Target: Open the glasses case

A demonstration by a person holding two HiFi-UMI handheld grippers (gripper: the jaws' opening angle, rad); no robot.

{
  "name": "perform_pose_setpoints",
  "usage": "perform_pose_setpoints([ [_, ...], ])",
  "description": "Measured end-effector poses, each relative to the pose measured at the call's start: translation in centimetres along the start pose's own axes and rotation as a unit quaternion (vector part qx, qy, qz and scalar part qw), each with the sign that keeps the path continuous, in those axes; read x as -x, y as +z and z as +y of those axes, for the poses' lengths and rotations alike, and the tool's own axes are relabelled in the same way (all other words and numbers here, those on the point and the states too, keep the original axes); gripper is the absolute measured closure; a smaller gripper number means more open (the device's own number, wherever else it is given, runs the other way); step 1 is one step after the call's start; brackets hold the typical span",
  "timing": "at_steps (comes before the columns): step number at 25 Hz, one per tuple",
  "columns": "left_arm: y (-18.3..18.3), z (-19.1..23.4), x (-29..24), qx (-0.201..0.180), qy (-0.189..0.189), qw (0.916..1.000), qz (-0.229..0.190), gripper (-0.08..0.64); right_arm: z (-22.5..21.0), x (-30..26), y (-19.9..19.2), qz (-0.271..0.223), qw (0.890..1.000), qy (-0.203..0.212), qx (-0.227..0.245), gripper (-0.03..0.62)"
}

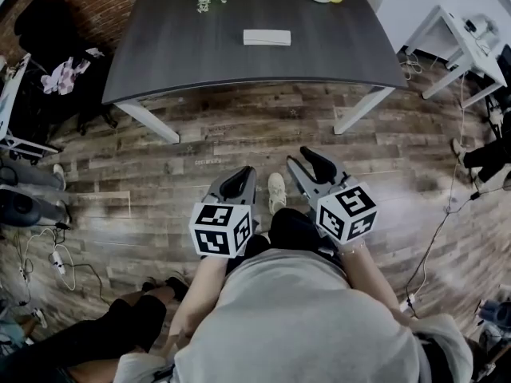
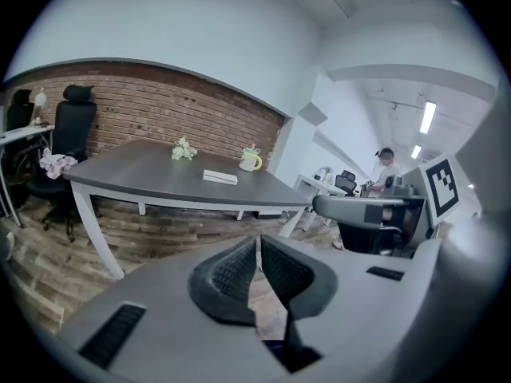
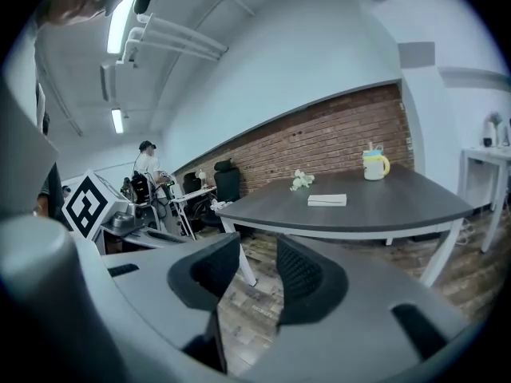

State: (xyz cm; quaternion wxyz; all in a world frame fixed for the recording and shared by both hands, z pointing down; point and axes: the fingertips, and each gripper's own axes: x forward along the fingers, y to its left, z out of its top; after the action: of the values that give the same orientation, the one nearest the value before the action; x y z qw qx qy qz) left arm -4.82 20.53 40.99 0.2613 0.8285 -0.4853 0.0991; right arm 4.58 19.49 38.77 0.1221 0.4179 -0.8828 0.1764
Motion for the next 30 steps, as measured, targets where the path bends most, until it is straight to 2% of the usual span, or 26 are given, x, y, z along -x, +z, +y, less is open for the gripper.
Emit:
perform_pose_setpoints([
  [10, 7.4, 5.2, -8.2, 0.006, 0.046, 0.9989, -0.008, 0.525, -7.9, -7.2, 6.1, -0.009, 1.000, 0.022, 0.000, 0.446],
  [17, 11.6, 6.2, -14.8, -0.002, 0.050, 0.9987, -0.003, 0.525, -14.3, -10.5, 9.0, -0.009, 1.000, 0.022, -0.004, 0.446],
  [23, 12.2, 6.8, -17.4, 0.004, 0.059, 0.9982, 0.013, 0.525, -16.7, -12.1, 9.0, 0.006, 1.000, 0.026, -0.017, 0.446],
  [30, 11.4, 8.2, -17.7, 0.028, 0.081, 0.9961, 0.024, 0.525, -18.5, -13.0, 9.4, 0.012, 0.999, 0.027, -0.018, 0.446],
])
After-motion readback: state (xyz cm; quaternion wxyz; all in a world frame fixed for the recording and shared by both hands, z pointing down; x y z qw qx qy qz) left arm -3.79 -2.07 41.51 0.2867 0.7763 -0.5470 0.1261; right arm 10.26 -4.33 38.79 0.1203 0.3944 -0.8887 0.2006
